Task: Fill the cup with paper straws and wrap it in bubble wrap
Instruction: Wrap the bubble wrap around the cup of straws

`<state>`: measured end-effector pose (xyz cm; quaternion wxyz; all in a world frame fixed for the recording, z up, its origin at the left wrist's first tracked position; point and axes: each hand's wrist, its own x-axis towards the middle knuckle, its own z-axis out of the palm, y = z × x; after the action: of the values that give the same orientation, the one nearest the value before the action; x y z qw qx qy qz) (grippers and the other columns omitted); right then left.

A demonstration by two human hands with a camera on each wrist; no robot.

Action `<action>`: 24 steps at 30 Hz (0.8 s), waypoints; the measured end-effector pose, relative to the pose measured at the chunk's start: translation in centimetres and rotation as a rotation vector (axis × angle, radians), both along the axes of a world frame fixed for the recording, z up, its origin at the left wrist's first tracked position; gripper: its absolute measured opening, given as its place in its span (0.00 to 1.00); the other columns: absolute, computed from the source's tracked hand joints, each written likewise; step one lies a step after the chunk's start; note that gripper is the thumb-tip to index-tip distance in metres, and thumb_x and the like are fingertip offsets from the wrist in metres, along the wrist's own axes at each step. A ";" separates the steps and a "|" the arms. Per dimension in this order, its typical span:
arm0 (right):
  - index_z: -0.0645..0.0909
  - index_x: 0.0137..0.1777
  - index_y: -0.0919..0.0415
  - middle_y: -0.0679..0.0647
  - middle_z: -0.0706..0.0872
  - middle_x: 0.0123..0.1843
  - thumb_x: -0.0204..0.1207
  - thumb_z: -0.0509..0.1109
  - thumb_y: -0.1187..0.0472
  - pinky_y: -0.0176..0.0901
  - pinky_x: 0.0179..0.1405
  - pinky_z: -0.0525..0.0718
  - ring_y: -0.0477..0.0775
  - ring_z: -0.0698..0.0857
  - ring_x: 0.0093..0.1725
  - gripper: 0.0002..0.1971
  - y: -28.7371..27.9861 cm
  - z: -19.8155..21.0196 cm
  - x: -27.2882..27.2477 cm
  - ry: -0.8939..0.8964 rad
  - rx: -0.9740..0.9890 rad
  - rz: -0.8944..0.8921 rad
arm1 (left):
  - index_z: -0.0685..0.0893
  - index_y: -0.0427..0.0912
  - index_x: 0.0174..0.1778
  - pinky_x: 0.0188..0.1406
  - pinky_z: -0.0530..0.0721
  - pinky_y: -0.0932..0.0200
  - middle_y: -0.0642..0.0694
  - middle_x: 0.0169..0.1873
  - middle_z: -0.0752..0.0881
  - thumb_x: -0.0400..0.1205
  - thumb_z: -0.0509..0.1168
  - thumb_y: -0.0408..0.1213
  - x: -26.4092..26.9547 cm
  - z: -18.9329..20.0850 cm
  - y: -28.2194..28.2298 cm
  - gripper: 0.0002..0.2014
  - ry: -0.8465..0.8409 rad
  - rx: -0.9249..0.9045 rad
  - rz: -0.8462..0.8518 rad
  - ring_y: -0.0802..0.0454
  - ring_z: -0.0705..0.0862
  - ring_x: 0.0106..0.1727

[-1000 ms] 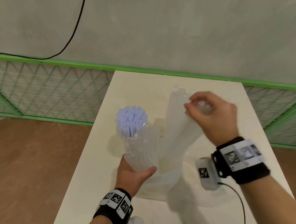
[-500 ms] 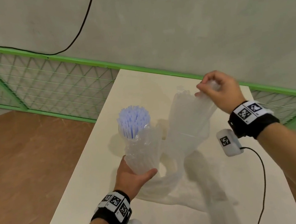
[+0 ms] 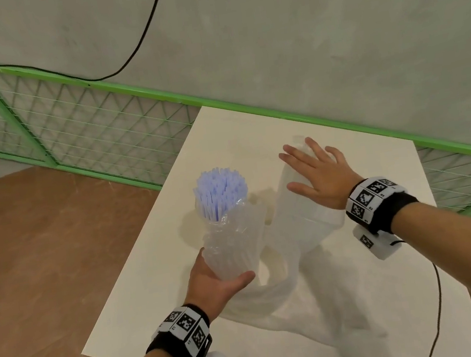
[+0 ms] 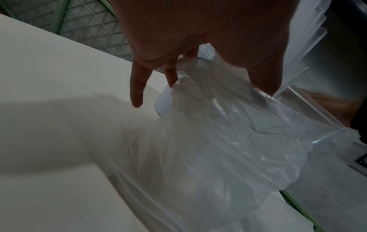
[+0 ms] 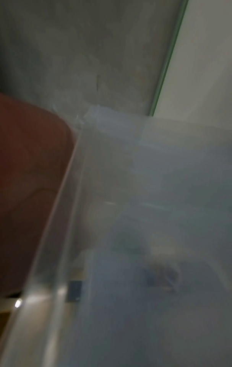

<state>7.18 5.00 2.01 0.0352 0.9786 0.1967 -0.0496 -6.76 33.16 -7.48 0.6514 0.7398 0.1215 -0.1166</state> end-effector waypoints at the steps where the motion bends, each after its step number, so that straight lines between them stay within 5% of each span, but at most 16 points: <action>1: 0.44 0.85 0.37 0.35 0.40 0.87 0.78 0.39 0.27 0.68 0.80 0.52 0.57 0.42 0.87 0.36 0.1 0.3 0.2 -0.021 0.024 -0.016 | 0.81 0.50 0.63 0.60 0.87 0.54 0.54 0.52 0.91 0.52 0.87 0.48 0.0 -0.1 0.0 0.41 0.002 0.003 0.001 0.62 0.89 0.53; 8: 0.53 0.83 0.38 0.40 0.50 0.87 0.74 0.62 0.28 0.65 0.67 0.70 0.58 0.72 0.76 0.40 0.7 0.6 1.1 -0.076 0.063 -0.105 | 0.80 0.53 0.63 0.62 0.86 0.53 0.55 0.53 0.90 0.51 0.86 0.52 0.1 -0.1 0.2 0.43 0.010 0.039 -0.007 0.61 0.88 0.55; 12: 0.53 0.82 0.33 0.36 0.48 0.86 0.68 0.79 0.42 0.68 0.74 0.65 0.44 0.55 0.84 0.48 -0.7 2.1 1.6 0.102 0.344 -0.073 | 0.81 0.53 0.64 0.64 0.86 0.50 0.55 0.54 0.90 0.52 0.87 0.52 0.2 -0.2 0.5 0.43 0.011 0.051 -0.010 0.60 0.88 0.56; 15: 0.47 0.83 0.31 0.31 0.39 0.85 0.59 0.87 0.48 0.63 0.75 0.64 0.43 0.53 0.84 0.61 -1.1 2.8 1.7 0.207 0.239 0.010 | 0.81 0.53 0.64 0.64 0.86 0.50 0.55 0.54 0.90 0.52 0.87 0.51 0.3 -0.1 0.5 0.42 0.014 0.047 -0.008 0.61 0.88 0.56; 19: 0.43 0.83 0.33 0.34 0.35 0.85 0.59 0.77 0.29 0.66 0.75 0.62 0.49 0.58 0.84 0.58 -0.3 1.9 1.6 0.129 0.177 -0.022 | 0.81 0.53 0.64 0.64 0.86 0.51 0.55 0.53 0.90 0.52 0.87 0.51 0.3 -0.1 0.4 0.43 0.016 0.043 -0.005 0.60 0.88 0.56; 24: 0.56 0.81 0.39 0.45 0.63 0.83 0.70 0.65 0.27 0.60 0.63 0.72 0.57 0.78 0.70 0.43 1.0 0.2 1.4 -0.119 0.074 -0.136 | 0.81 0.50 0.64 0.60 0.86 0.59 0.55 0.52 0.91 0.57 0.88 0.42 0.3 0.3 0.4 0.39 0.011 0.038 -0.005 0.64 0.88 0.53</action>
<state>8.58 5.96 2.19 0.0071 0.9915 0.1290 0.0135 -6.41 33.58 -7.23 0.6363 0.7516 0.1256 -0.1201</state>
